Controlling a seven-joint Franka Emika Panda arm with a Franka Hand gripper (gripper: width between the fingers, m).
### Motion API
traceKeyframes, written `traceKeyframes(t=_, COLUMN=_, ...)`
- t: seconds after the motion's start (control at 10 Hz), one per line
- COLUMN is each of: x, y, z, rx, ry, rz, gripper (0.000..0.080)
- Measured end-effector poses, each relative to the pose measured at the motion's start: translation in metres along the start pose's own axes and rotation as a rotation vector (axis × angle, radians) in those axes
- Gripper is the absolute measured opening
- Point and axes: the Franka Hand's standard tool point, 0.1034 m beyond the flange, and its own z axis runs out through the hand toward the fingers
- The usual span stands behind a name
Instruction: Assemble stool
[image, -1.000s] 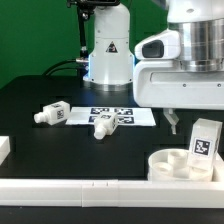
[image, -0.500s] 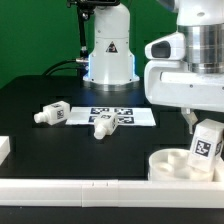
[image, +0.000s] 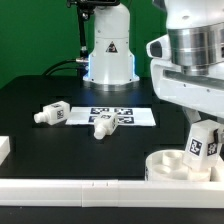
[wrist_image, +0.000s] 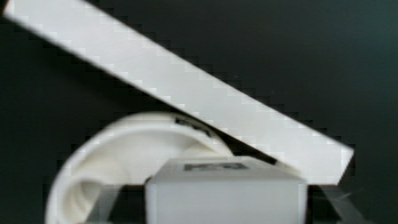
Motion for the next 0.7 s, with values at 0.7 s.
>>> traceKeyframes(t=0.7, x=-0.0067, y=0.0027, z=0.0004, rx=0.018, ry=0.006, rz=-0.120, gripper=0.0604)
